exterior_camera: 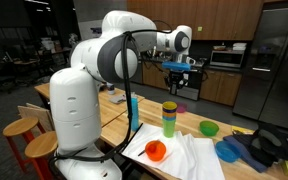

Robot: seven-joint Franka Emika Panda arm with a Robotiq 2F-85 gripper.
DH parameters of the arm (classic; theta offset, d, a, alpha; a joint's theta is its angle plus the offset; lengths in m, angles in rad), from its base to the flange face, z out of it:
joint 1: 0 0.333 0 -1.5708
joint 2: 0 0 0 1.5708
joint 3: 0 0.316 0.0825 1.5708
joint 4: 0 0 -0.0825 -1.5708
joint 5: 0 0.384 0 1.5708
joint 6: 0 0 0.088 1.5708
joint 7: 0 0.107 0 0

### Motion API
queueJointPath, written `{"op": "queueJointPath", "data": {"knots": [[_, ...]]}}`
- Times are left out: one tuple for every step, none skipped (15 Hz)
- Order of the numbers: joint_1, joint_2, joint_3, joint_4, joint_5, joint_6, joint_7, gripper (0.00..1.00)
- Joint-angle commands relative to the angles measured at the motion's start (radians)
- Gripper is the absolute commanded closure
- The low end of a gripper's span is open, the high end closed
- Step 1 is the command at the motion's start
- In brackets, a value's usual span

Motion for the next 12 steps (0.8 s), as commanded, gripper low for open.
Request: {"op": "queueJointPath", "data": {"knots": [[-0.005, 0.001, 0.005, 0.004, 0.0, -0.003, 0.0, 0.69], [-0.005, 0.001, 0.005, 0.004, 0.0, -0.003, 0.0, 0.69], [-0.005, 0.001, 0.005, 0.004, 0.0, -0.003, 0.0, 0.69], [-0.005, 0.001, 0.005, 0.004, 0.0, -0.003, 0.0, 0.44], [-0.006, -0.003, 0.004, 0.004, -0.01, -0.005, 0.001, 0.43], [-0.008, -0.006, 0.002, 0.007, -0.013, -0.013, -0.014, 0.39], [-0.009, -0.008, 0.002, 0.005, -0.014, -0.016, -0.015, 0.33], [-0.011, -0.009, -0.001, 0.004, -0.019, -0.023, -0.016, 0.27], [-0.014, -0.011, -0.003, 0.001, -0.021, -0.026, -0.02, 0.2], [-0.017, -0.011, -0.004, 0.0, -0.022, -0.034, -0.02, 0.14], [-0.019, -0.011, -0.005, -0.004, -0.021, -0.041, -0.023, 0.08], [-0.019, -0.011, -0.005, -0.004, -0.025, -0.055, -0.024, 0.02]]}}
